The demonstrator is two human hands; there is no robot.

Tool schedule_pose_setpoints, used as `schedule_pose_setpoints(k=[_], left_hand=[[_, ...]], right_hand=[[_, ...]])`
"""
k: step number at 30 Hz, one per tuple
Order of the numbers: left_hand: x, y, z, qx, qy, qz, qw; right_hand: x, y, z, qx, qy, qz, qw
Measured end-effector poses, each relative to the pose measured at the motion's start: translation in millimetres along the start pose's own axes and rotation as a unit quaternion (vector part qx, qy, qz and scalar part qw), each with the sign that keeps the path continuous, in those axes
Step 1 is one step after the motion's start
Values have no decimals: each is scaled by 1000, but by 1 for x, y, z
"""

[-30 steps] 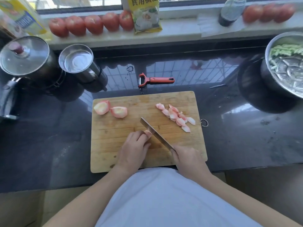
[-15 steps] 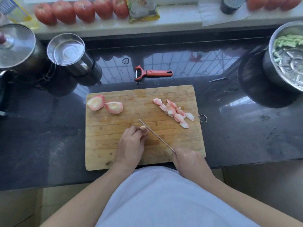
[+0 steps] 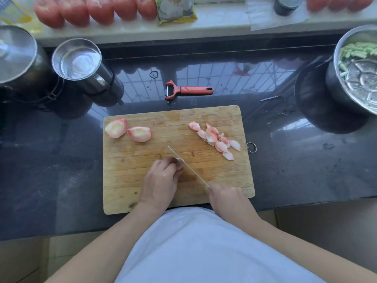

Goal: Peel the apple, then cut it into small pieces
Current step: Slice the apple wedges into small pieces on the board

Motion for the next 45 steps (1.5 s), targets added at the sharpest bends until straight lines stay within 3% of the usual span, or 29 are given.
schedule_pose_setpoints(k=[5,11,15,28,32,37,45], left_hand=[[2,1,-2,-13,2,4,1000],[-1,-5,-1,-33,-30,10,999],[-8,-11,-3,-49,-31,24,998],[-10,-10,-4,-43,-21,11,999],[-8,-9,-6,-49,-13,13,999],[-3,-16,-7,-48,-24,30,998],[-3,-14,-7,-35,-54,28,998]], right_hand=[[0,30,9,-55,28,66,996],[14,27,9,-98,103,25,990],[21,-9,-6,-48,75,-31,996],[7,-9,-5,-35,-14,33,999],[5,25,16,-79,30,58,995],[24,10,12,-95,106,0,990],[29,-11,7,-78,58,101,990]])
Point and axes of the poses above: each hand's wrist, its own y-axis towards the middle knuckle, its own x-axis out of the back of the hand, z = x × y, the point moved 1 cm from there along y, towards the middle knuckle, and after that the axes turned 6 degrees about x, right-handed, at the moved point
